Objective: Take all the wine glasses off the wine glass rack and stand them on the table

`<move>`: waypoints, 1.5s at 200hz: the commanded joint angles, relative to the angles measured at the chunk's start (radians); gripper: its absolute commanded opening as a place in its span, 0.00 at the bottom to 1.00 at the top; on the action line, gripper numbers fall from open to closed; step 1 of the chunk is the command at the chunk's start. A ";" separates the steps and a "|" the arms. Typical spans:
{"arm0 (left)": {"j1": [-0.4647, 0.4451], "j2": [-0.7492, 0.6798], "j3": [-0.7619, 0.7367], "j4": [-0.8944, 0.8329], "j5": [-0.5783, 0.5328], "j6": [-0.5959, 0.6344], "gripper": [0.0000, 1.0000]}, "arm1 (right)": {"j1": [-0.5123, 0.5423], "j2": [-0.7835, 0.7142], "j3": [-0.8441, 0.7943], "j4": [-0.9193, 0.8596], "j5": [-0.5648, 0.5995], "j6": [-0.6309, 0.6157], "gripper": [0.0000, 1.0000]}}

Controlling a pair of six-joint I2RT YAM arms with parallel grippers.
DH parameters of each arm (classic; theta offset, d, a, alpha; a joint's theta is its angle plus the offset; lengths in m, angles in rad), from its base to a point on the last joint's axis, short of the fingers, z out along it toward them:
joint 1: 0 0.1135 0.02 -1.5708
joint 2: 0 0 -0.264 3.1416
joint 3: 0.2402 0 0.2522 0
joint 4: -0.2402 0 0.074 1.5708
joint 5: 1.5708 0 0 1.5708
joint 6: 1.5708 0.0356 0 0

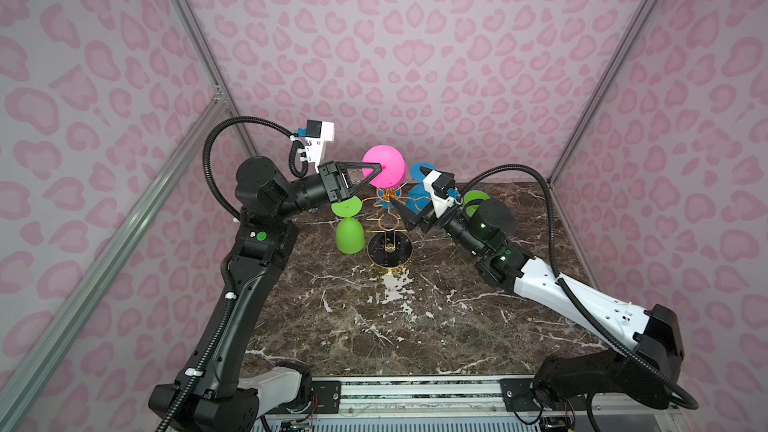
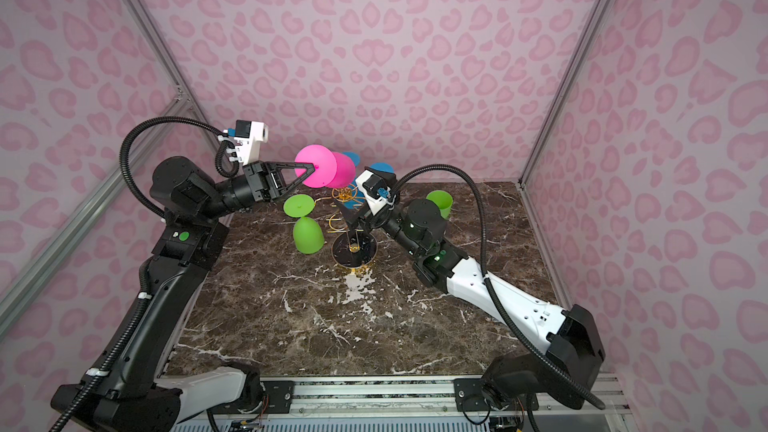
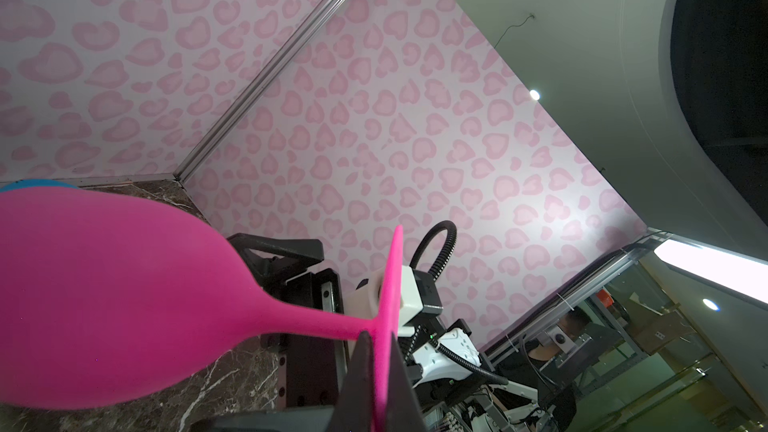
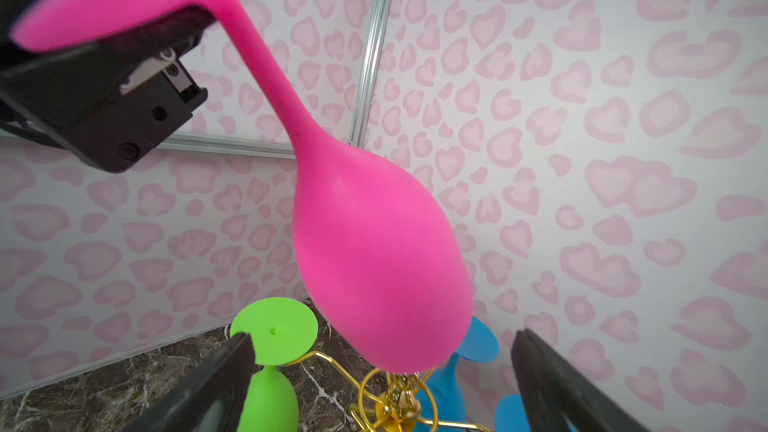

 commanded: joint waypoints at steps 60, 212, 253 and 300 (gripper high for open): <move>0.002 -0.012 0.003 0.048 0.001 -0.037 0.03 | 0.020 0.156 0.131 0.127 -0.009 0.010 0.98; 0.003 -0.005 0.011 0.081 0.001 -0.092 0.03 | 0.032 0.212 0.186 0.149 0.091 0.038 0.89; 0.012 -0.001 0.011 0.078 -0.007 -0.094 0.08 | 0.038 0.188 0.195 0.083 0.119 0.043 0.85; 0.021 0.002 0.015 0.078 -0.016 -0.092 0.52 | 0.037 0.134 0.190 -0.019 0.117 0.063 0.80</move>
